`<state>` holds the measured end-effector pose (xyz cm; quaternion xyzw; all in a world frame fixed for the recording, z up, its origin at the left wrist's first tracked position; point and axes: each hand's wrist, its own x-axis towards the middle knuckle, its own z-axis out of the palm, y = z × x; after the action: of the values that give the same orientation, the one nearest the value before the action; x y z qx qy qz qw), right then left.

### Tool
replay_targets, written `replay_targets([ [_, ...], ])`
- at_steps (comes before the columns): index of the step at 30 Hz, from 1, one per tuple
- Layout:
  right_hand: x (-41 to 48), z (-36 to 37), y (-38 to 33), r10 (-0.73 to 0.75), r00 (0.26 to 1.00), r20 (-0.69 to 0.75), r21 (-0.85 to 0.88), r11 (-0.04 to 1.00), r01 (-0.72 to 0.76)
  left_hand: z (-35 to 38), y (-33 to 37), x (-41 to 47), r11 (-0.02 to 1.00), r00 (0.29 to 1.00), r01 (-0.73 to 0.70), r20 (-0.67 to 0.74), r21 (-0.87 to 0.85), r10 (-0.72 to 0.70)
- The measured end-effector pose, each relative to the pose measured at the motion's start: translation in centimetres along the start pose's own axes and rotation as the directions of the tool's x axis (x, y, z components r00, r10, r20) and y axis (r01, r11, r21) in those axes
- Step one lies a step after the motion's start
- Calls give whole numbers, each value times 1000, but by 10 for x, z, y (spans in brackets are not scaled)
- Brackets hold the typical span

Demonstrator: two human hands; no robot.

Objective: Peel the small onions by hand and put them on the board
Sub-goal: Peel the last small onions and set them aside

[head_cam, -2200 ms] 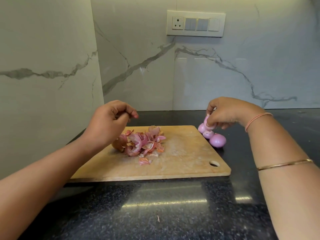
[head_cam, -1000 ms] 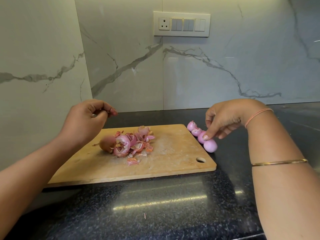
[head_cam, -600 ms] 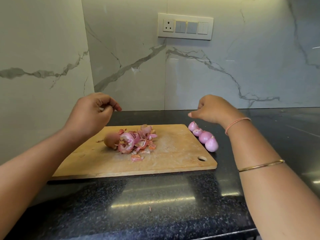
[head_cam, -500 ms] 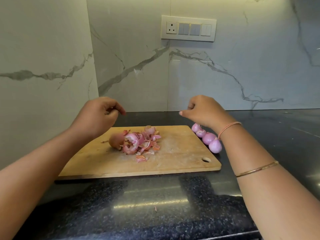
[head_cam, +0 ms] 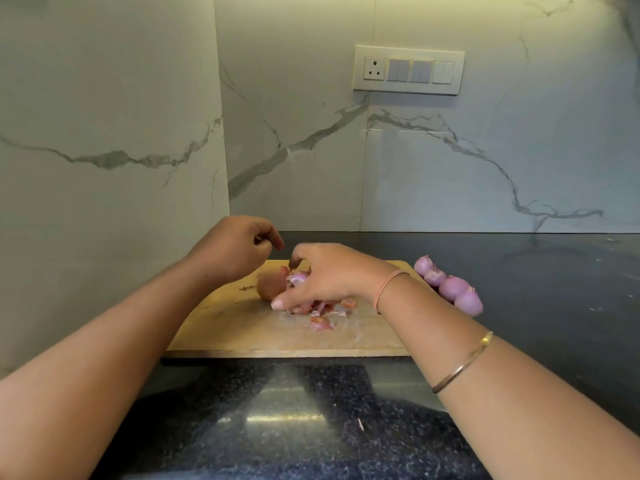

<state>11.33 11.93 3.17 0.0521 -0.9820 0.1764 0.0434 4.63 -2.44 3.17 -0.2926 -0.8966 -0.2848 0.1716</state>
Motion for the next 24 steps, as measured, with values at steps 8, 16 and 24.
replay_targets([
  [8, 10, -13, 33, -12, 994, -106, 134, 991, 26, 6, 1, 0, 999, 999, -15, 33, -44, 17],
  [16, 5, -22, 60, 156, 914, -374, 284, 958, -47, 14, 6, -2, 995, 991, -21, 130, -97, 34],
  [24, 8, -19, 69, 253, 876, -411, 251, 955, -158, 16, 6, -4, 991, 987, -17, 159, -135, 38],
])
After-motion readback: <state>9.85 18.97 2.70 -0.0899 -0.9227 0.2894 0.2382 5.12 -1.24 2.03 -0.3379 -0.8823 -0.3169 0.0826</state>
